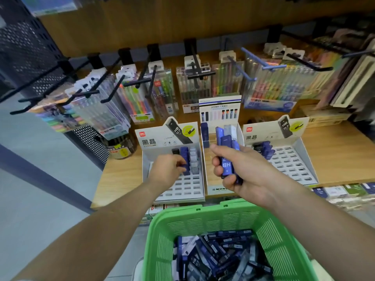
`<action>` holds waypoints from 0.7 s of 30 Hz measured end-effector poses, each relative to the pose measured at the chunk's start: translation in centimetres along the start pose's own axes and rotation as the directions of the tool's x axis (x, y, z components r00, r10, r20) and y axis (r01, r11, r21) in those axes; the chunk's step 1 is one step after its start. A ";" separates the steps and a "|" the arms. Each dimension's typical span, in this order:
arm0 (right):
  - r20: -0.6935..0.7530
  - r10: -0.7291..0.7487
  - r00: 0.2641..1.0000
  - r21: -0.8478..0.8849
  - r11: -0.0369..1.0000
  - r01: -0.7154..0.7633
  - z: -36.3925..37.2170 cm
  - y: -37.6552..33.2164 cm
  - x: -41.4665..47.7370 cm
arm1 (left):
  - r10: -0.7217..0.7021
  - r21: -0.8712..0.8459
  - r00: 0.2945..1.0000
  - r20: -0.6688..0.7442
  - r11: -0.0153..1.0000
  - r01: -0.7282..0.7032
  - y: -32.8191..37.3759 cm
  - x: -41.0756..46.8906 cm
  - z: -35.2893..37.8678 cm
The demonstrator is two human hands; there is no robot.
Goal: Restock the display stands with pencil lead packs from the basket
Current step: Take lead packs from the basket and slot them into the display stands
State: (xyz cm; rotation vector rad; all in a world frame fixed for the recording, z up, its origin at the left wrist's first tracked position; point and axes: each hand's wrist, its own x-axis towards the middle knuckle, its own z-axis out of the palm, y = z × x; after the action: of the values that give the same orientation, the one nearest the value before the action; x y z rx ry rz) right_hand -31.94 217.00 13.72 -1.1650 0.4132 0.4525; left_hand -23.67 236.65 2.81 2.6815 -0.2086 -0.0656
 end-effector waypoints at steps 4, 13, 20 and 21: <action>-0.005 0.004 1.000 0.037 0.999 -0.003 -0.5 -0.5 0.1 | 0.036 0.010 0.999 0.011 0.999 -0.036 -0.2 -0.1 -0.2; 0.028 0.033 0.999 0.110 0.993 -0.036 -1.4 -0.7 0.4 | 0.017 -0.027 1.000 -0.019 0.999 -0.017 -0.1 0.2 -0.2; -0.041 0.048 0.998 -0.036 0.998 -0.050 -3.7 0.1 0.8 | 0.041 -0.028 0.992 -0.116 0.999 -0.044 0.5 -0.2 -2.2; -0.051 0.050 0.997 -0.054 0.997 -0.053 -4.4 0.1 0.8 | 0.060 -0.017 0.987 -0.149 0.998 -0.063 0.9 -0.3 -2.8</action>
State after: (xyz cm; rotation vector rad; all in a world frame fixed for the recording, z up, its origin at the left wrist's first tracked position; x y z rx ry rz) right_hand -31.71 212.98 11.70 -1.2233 0.4776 0.4831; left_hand -23.85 237.10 5.67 2.6415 -0.2416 0.1502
